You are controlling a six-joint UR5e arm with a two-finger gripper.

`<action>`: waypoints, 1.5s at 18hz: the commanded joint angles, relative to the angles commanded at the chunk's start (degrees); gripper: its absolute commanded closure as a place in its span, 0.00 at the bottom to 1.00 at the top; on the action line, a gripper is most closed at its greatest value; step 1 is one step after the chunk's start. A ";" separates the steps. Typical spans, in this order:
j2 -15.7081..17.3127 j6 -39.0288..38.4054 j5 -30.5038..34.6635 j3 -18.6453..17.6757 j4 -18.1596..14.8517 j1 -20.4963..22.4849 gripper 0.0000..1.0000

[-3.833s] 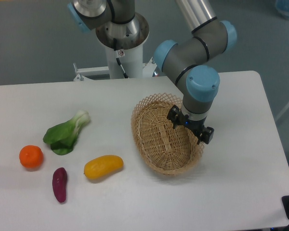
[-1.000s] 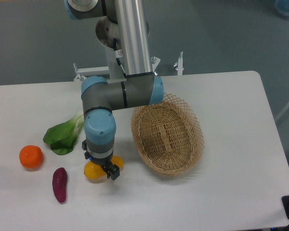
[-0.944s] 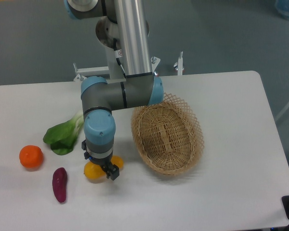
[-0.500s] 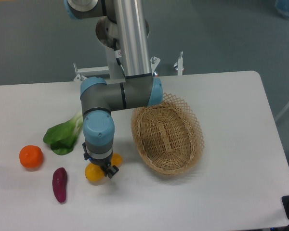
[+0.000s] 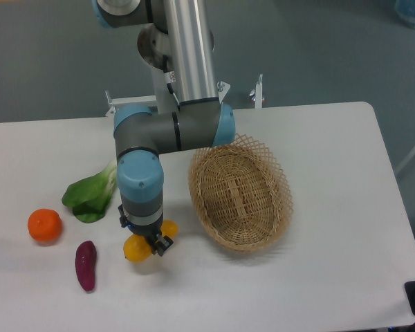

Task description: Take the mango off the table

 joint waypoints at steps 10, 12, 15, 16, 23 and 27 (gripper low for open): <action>7.20 0.70 0.81 -0.88 -3.50 7.55 0.48; 8.09 0.70 0.54 -0.88 -5.18 8.61 0.48; 8.27 0.70 0.54 -0.97 -5.71 10.10 0.48; 8.27 0.70 0.63 -0.88 -5.71 10.72 0.48; 8.18 6.58 0.80 0.61 -5.01 16.08 0.48; 7.83 7.38 1.15 0.88 -4.57 17.23 0.46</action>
